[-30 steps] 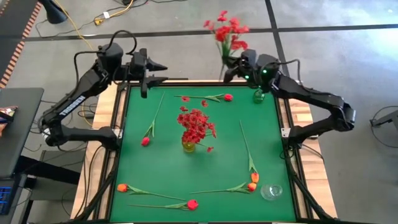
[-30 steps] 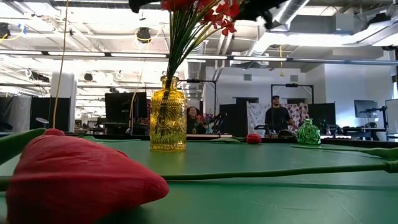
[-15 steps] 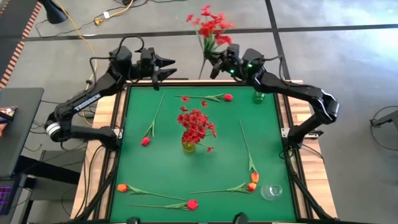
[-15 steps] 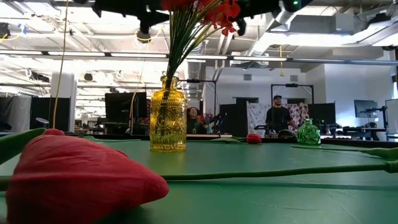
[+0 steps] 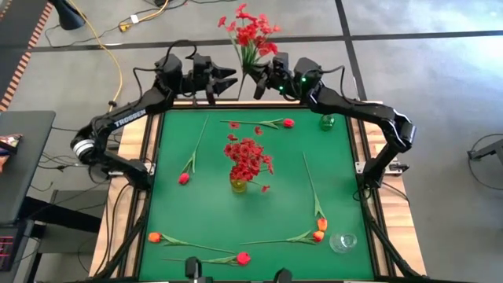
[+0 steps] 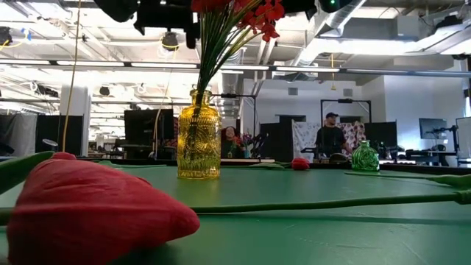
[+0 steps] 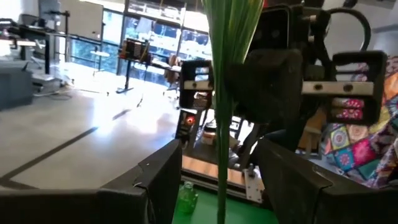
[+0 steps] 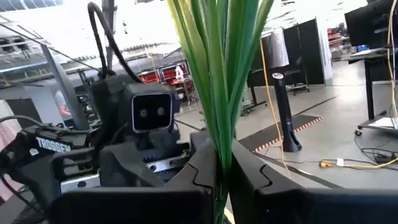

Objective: Sort flowers into vase by color
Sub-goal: Put the red flowers into the yellow vase

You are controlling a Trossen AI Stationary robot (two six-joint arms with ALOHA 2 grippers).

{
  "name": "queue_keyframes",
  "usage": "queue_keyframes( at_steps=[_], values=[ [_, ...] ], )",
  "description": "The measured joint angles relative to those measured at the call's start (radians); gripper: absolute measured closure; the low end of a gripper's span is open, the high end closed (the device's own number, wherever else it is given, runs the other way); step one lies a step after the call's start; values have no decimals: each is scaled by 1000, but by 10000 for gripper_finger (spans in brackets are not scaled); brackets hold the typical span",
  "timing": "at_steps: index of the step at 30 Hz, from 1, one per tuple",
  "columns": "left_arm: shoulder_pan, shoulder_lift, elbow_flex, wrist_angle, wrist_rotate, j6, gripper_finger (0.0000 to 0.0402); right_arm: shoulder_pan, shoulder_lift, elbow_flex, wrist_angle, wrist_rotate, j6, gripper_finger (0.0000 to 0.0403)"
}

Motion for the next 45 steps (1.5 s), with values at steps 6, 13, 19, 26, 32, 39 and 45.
queue_keyframes(
  at_steps=[6, 13, 19, 26, 32, 39, 45],
  values=[
    [-22, 52, 56, -2, -3, 0, 205, 6, 0, 0, 1, -1, -5, 355],
    [-50, 64, 56, -13, 18, 2, 205, 6, 0, 0, 0, -5, -9, 355],
    [-59, 64, 56, -23, 14, 4, 205, 7, 0, -1, 0, -7, -9, 355],
    [-74, 63, 56, -62, -8, 8, 205, 17, 0, -1, -1, -7, -8, 355],
    [-78, 63, 56, -60, -7, 7, 225, 18, 0, -1, -5, -7, -8, 355],
    [-79, 63, 56, -55, -3, 2, 285, 18, 0, -1, -30, -7, -8, 353],
    [-79, 63, 56, -54, -13, 2, 338, 18, 0, -1, -26, -7, -7, 341]
  ],
)
